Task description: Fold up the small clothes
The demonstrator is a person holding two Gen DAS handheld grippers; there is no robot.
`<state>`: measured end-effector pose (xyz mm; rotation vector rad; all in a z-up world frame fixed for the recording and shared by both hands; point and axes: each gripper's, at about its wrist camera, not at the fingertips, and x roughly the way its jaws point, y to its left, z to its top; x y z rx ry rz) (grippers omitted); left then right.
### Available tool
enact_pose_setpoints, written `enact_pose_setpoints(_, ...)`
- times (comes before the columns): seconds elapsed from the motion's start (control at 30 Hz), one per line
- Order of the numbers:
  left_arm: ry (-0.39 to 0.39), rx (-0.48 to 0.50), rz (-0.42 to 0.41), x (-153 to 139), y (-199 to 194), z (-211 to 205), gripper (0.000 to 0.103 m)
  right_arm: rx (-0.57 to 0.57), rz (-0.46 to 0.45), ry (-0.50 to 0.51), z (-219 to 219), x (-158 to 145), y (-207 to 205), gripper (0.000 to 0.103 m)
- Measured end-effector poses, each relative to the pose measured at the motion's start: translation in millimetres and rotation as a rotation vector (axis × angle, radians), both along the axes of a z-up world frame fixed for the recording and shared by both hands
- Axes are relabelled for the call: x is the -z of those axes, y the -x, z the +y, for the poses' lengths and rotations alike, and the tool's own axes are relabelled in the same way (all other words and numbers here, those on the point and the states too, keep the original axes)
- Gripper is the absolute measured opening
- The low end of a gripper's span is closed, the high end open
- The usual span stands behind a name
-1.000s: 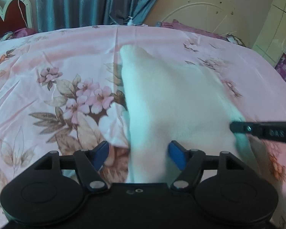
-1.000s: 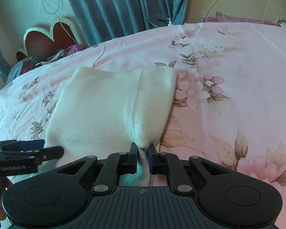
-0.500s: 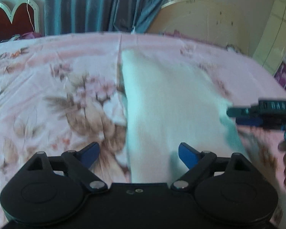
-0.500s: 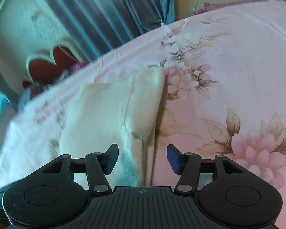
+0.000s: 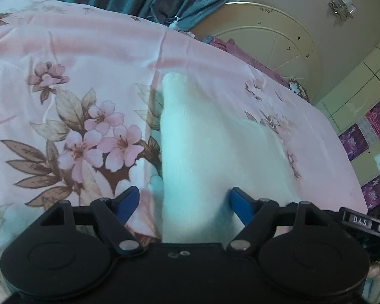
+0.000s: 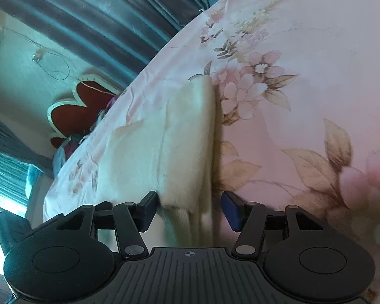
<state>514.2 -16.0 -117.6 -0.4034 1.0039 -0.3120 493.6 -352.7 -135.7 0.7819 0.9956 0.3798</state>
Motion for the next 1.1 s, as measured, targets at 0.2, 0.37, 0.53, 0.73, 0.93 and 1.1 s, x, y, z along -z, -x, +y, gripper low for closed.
enact_pose_setpoints(0.2, -0.015, 0.039, 0.011, -0.1, -8.8, -14.6, 0.059, -0.082, -0.022, 0.011, 9.3, 1.2, -12.9, 0.055)
enact_pose_setpoints(0.37, -0.092, 0.030, -0.017, -7.6, -7.2, -29.6, 0.043, -0.170, -0.103, 0.184, 35.7, -15.6, -12.6, 0.034)
enact_pose_setpoints(0.53, -0.157, 0.043, -0.049, -25.4, -1.5, -39.0, 0.033, -0.163, -0.160, 0.272, 49.0, -32.6, 0.8, 0.030)
enact_pose_setpoints(0.73, -0.194, 0.084, -0.098, -46.6, 12.3, -34.4, 0.033, -0.163, -0.205, 0.283, 64.7, -61.3, 9.5, 0.029)
enact_pose_setpoints(0.93, -0.203, 0.083, -0.140, -64.7, 30.2, 7.3, 0.033, -0.194, -0.250, 0.310, 114.6, -85.3, 20.1, 0.029)
enact_pose_setpoints(1.1, -0.217, 0.060, -0.150, -75.4, 45.7, 65.8, 0.033, -0.229, -0.264, 0.301, 176.8, -93.9, 29.3, 0.029)
